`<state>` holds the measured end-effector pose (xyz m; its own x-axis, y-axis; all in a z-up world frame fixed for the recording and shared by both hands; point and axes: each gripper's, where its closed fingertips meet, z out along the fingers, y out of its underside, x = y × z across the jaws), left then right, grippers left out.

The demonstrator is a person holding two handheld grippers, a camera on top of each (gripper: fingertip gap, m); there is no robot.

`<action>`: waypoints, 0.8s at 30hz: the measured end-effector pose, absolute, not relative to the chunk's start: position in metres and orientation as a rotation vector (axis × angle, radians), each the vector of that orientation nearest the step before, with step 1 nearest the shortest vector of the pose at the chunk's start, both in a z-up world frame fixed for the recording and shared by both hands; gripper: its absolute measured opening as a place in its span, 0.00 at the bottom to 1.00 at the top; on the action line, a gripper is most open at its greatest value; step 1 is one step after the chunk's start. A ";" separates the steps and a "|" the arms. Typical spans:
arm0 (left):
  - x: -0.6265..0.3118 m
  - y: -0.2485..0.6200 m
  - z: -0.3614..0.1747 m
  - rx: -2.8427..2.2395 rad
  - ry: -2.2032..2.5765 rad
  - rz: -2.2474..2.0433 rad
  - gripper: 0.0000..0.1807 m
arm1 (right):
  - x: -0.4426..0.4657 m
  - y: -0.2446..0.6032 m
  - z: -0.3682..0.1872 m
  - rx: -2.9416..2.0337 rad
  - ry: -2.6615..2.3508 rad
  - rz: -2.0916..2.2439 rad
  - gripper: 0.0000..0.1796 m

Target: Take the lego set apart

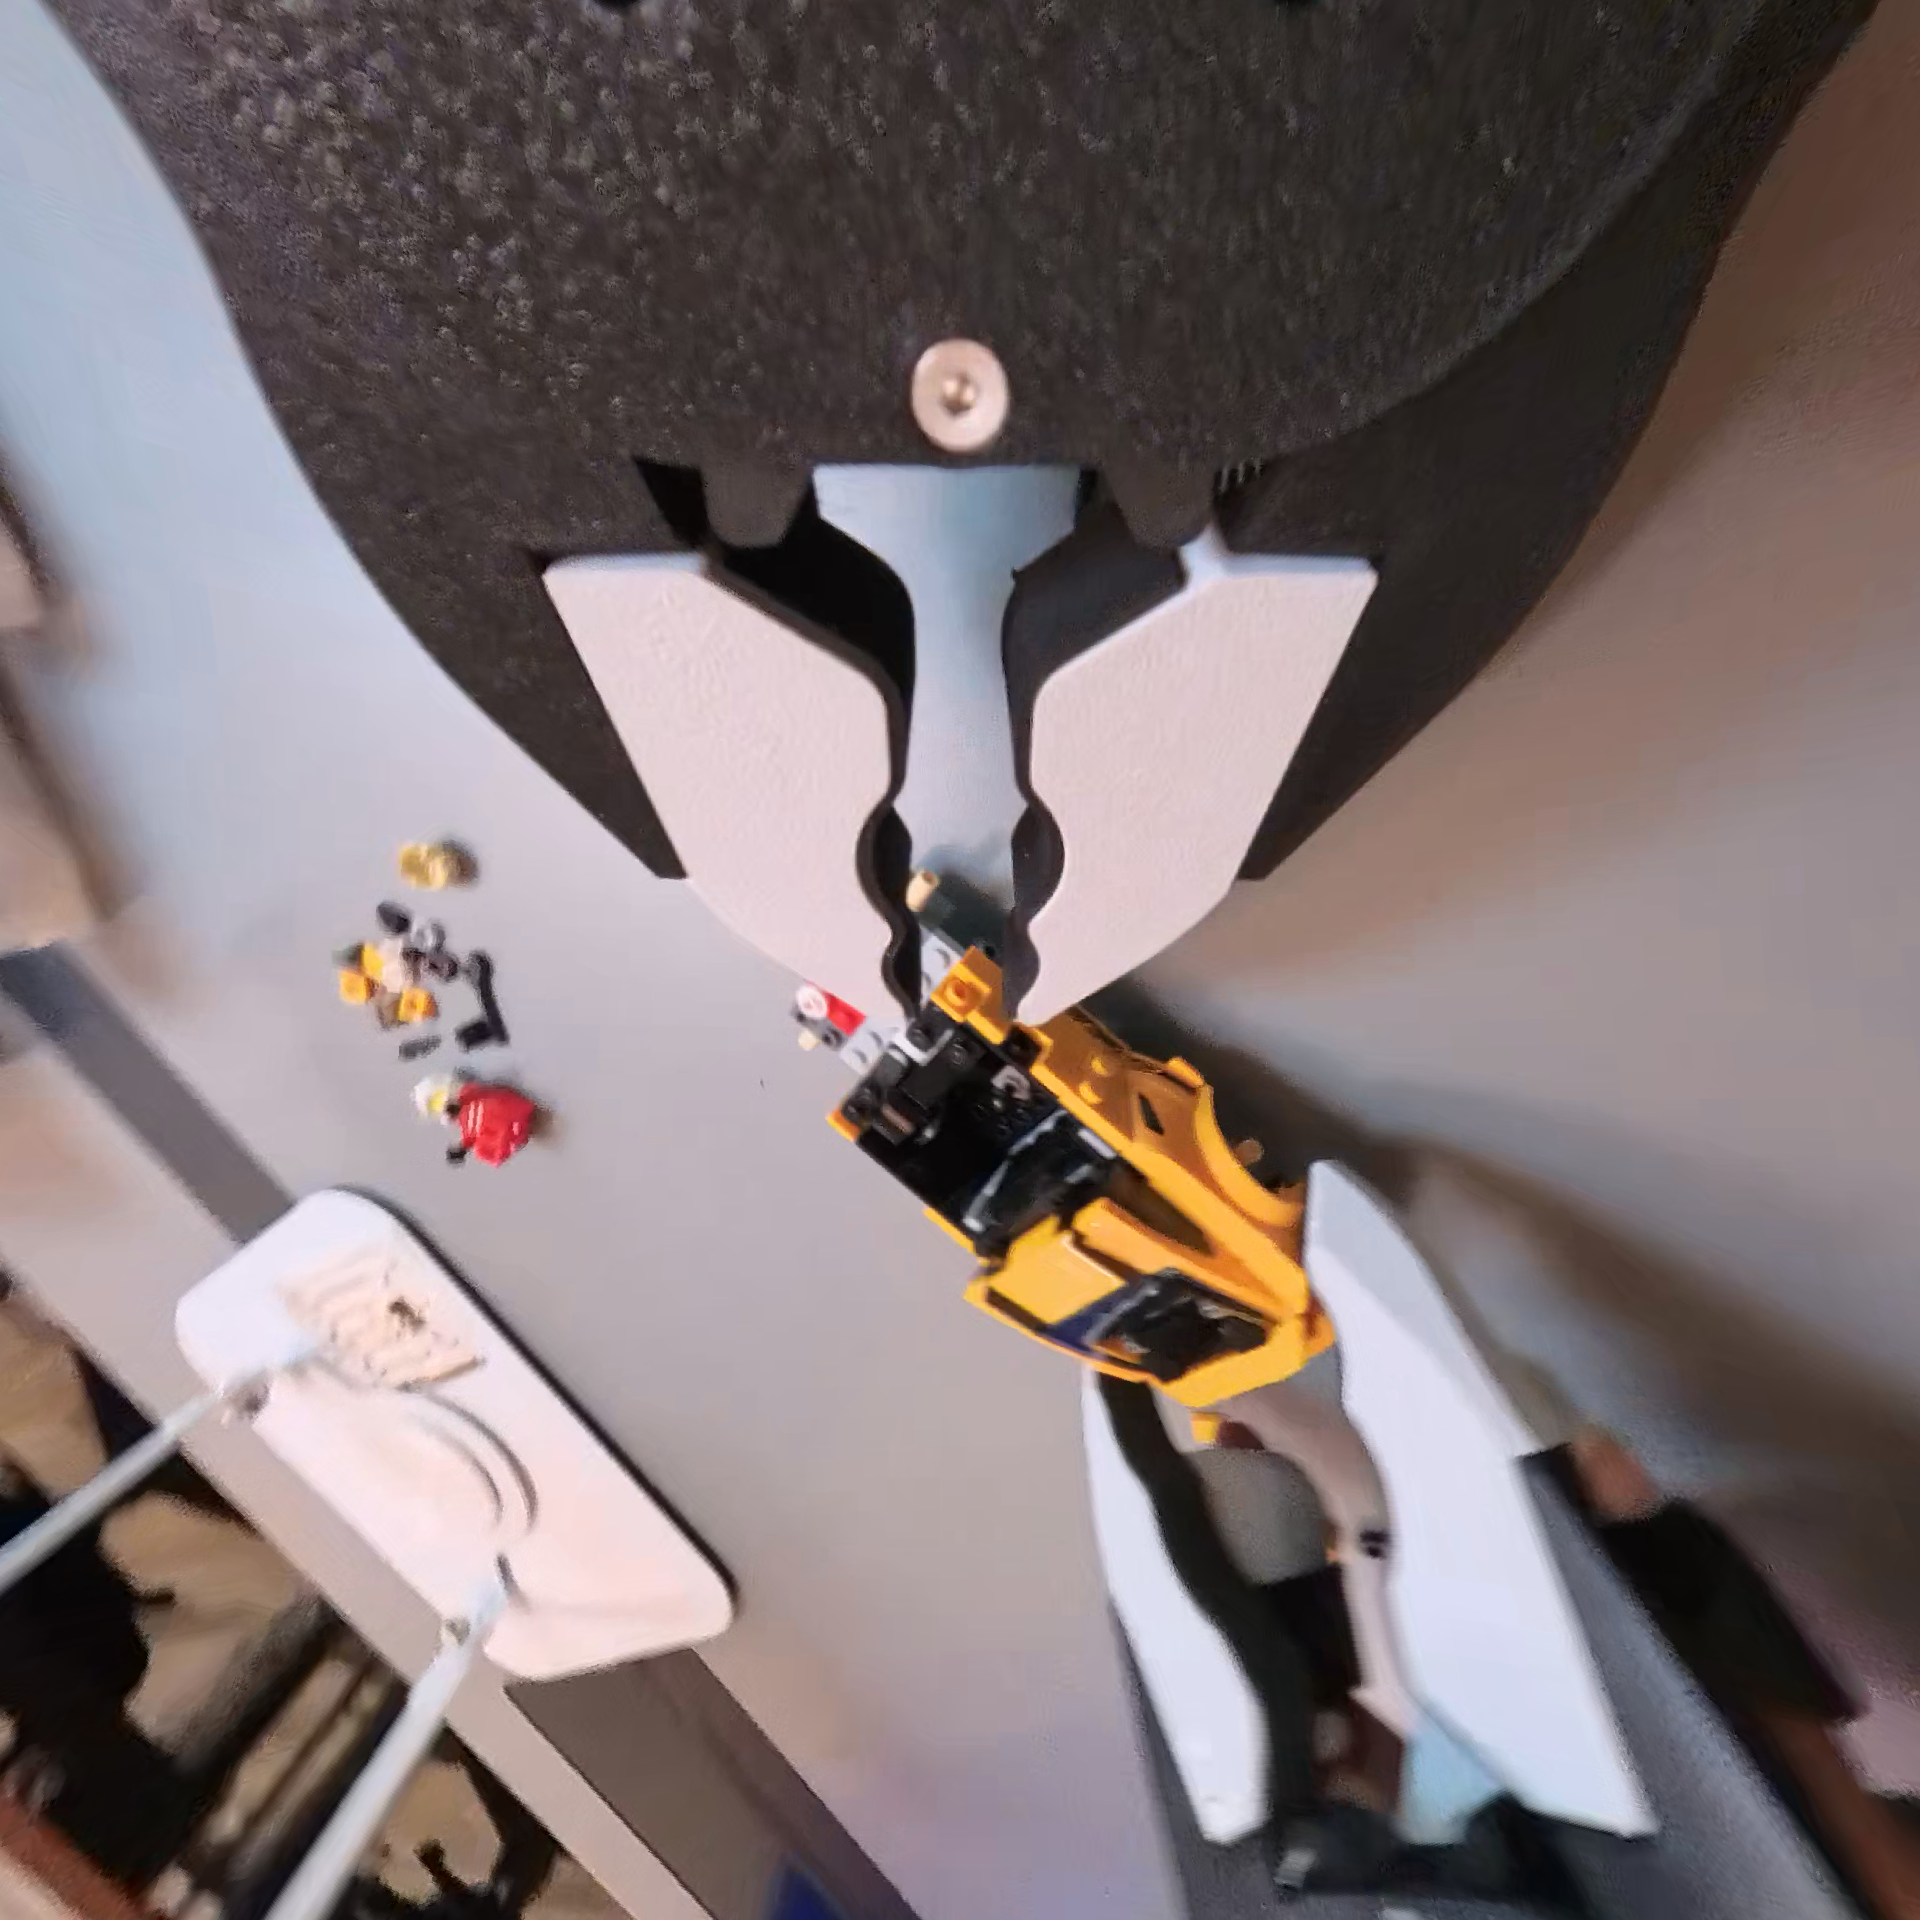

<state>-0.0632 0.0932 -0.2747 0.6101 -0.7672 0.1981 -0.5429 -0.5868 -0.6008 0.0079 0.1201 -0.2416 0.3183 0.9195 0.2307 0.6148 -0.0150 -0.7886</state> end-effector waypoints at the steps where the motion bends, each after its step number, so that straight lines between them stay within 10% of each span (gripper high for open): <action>1: -0.063 0.092 -0.275 -2.347 1.028 -0.579 0.40 | 0.010 0.122 -0.244 -1.770 -1.348 0.450 0.07; 24: -0.049 0.078 -0.283 -2.269 1.014 -0.249 0.40 | 0.016 0.116 -0.260 -2.006 -1.048 0.439 0.04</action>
